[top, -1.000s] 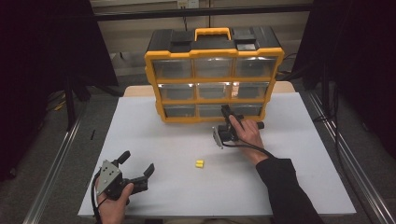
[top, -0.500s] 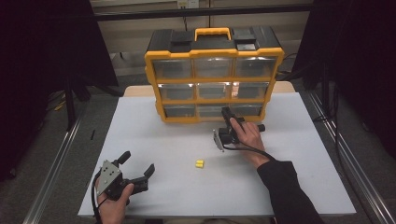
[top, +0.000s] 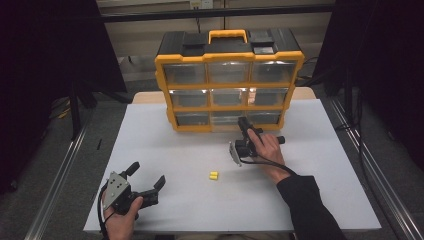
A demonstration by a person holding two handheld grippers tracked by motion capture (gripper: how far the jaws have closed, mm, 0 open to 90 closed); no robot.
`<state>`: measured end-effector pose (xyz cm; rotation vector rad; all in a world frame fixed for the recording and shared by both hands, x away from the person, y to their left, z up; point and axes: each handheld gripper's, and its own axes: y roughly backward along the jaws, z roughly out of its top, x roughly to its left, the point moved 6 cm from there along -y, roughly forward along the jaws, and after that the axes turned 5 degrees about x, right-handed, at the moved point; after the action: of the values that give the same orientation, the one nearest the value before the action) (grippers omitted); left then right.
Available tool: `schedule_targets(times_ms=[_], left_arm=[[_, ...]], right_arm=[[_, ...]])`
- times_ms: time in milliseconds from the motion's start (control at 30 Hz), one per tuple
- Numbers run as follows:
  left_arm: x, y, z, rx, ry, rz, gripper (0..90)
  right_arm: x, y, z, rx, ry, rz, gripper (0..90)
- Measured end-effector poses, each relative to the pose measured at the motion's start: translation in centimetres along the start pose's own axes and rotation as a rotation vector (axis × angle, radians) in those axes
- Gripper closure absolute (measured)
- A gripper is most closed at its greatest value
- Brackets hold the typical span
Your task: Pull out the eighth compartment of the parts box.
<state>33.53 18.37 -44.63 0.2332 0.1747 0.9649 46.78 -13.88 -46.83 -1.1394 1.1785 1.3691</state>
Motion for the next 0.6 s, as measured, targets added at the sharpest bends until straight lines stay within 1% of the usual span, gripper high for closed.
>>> schedule_targets(times_ms=[200,300,600], left_arm=[[0.0,0.0,0.0,0.000,-0.004,0.003,2.9],[-0.1,0.0,0.0,0.004,-0.003,-0.005,2.9],[0.0,0.1,0.1,0.000,-0.009,-0.001,2.9]], right_arm=[[0.1,0.4,0.0,-0.005,-0.010,-0.005,79.5],[0.1,0.6,0.0,-0.007,-0.013,-0.003,79.4],[0.1,1.1,0.1,-0.012,-0.009,-0.010,79.5]])
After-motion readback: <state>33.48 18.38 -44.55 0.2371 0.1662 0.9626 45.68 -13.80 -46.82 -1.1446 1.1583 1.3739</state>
